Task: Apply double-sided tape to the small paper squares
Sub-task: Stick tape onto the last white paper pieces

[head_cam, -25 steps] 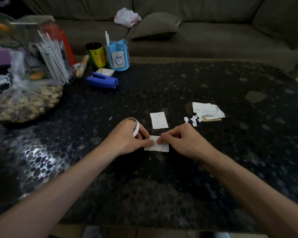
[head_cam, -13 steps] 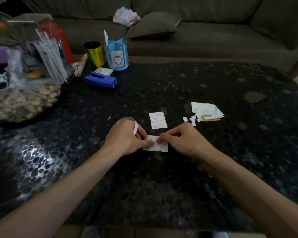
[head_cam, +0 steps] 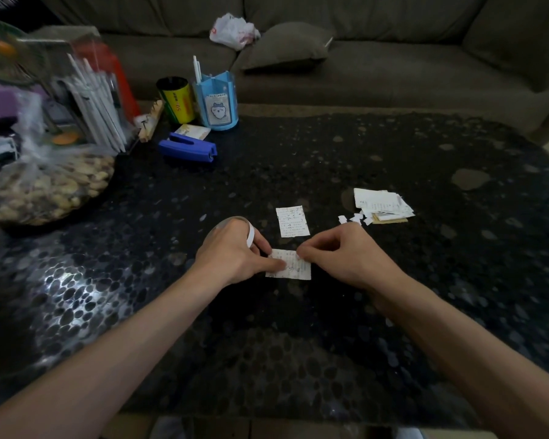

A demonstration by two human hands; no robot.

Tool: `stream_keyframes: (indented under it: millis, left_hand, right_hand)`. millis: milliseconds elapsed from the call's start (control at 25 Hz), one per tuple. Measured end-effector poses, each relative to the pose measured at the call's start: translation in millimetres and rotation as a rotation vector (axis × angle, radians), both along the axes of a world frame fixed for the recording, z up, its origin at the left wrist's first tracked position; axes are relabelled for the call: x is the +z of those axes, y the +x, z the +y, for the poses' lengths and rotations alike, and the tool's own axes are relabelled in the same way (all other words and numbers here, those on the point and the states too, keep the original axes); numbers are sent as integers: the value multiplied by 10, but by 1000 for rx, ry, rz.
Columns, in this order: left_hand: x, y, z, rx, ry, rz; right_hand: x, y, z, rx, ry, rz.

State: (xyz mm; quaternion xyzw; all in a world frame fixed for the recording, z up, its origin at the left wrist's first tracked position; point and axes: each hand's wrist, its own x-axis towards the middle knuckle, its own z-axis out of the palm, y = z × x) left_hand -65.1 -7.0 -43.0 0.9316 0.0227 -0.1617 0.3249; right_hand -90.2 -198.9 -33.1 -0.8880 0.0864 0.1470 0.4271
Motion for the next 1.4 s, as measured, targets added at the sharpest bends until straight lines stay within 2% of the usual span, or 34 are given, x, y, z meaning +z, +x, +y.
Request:
stream_keyframes:
  millis: [120, 360, 600, 880, 960, 1080, 1120, 1240, 1400]
  left_hand:
    - [18, -14, 9, -4, -7, 10]
    - [15, -6, 12, 5, -25, 15]
    - [78, 12, 90, -103, -5, 30]
    - [107, 33, 82, -167, 59, 53]
    - [95, 33, 87, -173, 51, 45]
    - [98, 30, 102, -176, 29, 40]
    - [95, 28, 107, -178, 27, 42]
    - [95, 19, 109, -172, 17, 42]
    - [87, 20, 104, -151, 12, 39]
  right_hand:
    - [-23, -28, 41, 60, -74, -61]
    - [-121, -41, 99, 31, -131, -153]
    - [-123, -13, 100, 26, -115, -119]
    - [-95, 49, 28, 14, 8, -76]
    - [-117, 17, 89, -14, -41, -100]
    - [-161, -12, 184, -6, -238, -146]
    - [-161, -4, 176, -7, -224, -137]
    - [-114, 10, 116, -21, -15, -73]
    - [-86, 44, 55, -6, 30, -88]
